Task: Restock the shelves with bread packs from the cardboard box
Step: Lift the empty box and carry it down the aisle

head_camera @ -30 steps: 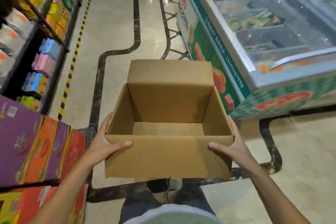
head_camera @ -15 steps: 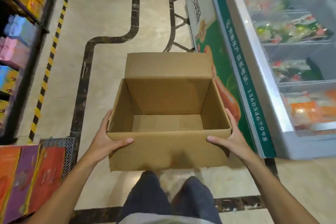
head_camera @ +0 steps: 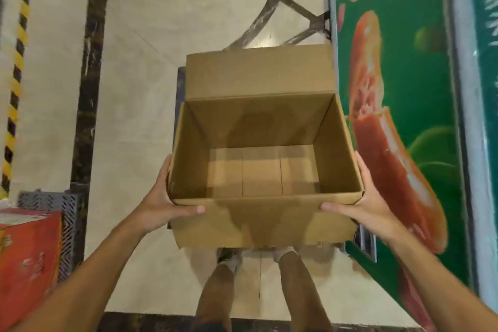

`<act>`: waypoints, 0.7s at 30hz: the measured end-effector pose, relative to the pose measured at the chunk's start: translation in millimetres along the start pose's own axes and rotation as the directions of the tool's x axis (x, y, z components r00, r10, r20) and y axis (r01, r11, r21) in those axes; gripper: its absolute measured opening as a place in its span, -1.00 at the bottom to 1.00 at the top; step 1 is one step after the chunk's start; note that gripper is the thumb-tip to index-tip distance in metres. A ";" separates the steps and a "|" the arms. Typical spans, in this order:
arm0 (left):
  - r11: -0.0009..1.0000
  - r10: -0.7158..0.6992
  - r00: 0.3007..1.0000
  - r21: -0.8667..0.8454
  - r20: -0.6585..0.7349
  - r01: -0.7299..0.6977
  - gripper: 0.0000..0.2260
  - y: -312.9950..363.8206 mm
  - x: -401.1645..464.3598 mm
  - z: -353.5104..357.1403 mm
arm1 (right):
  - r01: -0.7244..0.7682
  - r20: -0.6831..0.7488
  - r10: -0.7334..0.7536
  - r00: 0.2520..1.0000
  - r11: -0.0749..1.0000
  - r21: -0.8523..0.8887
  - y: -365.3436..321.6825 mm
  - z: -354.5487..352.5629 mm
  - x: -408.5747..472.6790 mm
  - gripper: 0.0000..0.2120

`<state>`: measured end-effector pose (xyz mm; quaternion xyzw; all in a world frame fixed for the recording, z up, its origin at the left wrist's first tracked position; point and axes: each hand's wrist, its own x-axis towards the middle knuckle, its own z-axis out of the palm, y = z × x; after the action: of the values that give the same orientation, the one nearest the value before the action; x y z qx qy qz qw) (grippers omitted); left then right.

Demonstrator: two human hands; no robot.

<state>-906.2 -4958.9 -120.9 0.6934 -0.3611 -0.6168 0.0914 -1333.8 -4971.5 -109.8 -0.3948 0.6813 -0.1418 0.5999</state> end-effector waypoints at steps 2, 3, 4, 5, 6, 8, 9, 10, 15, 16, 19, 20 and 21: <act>0.999 -0.046 0.999 0.013 0.018 0.046 0.18 -16.9 47.5 14.7 | -0.017 0.015 0.018 1.000 1.000 -0.005 31.8 -0.6 44.2 0.31; 0.998 -0.057 0.998 0.013 0.033 0.057 0.18 -27.2 68.9 22.8 | -0.023 0.022 0.023 1.000 1.000 0.001 48.8 -0.3 64.7 0.32; 0.998 -0.065 0.997 0.013 0.037 0.064 0.19 -37.3 89.3 30.7 | -0.028 0.028 0.028 0.999 1.000 -0.002 66.1 0.3 84.7 0.32; 0.997 -0.078 0.996 0.026 0.030 0.078 0.20 -48.4 108.2 38.0 | -0.031 0.040 0.031 0.999 1.000 0.000 82.9 2.2 102.9 0.32; 0.995 -0.091 0.995 0.040 0.029 0.090 0.21 -58.4 125.0 45.6 | -0.033 0.056 0.033 0.998 0.999 0.002 98.9 4.7 118.7 0.33; 0.991 -0.115 0.993 0.067 0.034 0.113 0.23 -76.9 153.6 58.3 | -0.043 0.082 0.042 0.996 0.999 0.013 129.9 10.0 145.1 0.34; 0.990 -0.119 0.992 0.082 0.032 0.116 0.23 -83.5 165.5 62.9 | -0.052 0.086 0.050 0.995 0.999 0.016 144.1 12.5 155.8 0.34; 0.989 -0.121 0.992 0.093 0.032 0.117 0.22 -88.5 176.0 66.5 | -0.061 0.083 0.059 0.995 0.998 0.023 156.0 14.3 164.0 0.34; 0.986 -0.089 0.996 0.146 0.021 0.085 0.19 -86.5 202.9 80.8 | -0.046 0.043 0.044 0.998 0.998 0.051 185.3 17.1 180.0 0.34; 0.985 -0.076 0.997 0.155 0.019 0.072 0.18 -83.7 205.9 83.6 | -0.039 0.042 0.037 0.998 0.998 0.052 187.1 16.4 180.9 0.33; 0.978 -0.068 0.998 0.197 0.009 0.065 0.19 -76.8 215.6 92.1 | -0.062 0.037 0.060 0.998 0.996 0.067 190.8 15.6 183.3 0.35; 0.977 -0.074 0.997 0.200 0.008 0.071 0.20 -75.9 221.1 95.1 | -0.064 0.024 0.062 0.998 0.995 0.077 194.0 15.0 185.1 0.35; 0.977 -0.082 0.997 0.198 0.008 0.079 0.20 -75.0 227.3 98.4 | -0.066 0.010 0.066 0.998 0.995 0.077 196.6 15.2 187.8 0.34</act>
<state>-972.7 -5012.7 -365.0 0.7081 -0.3926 -0.5868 -0.0058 -1386.1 -4972.8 -377.0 -0.3489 0.6857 -0.1469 0.6217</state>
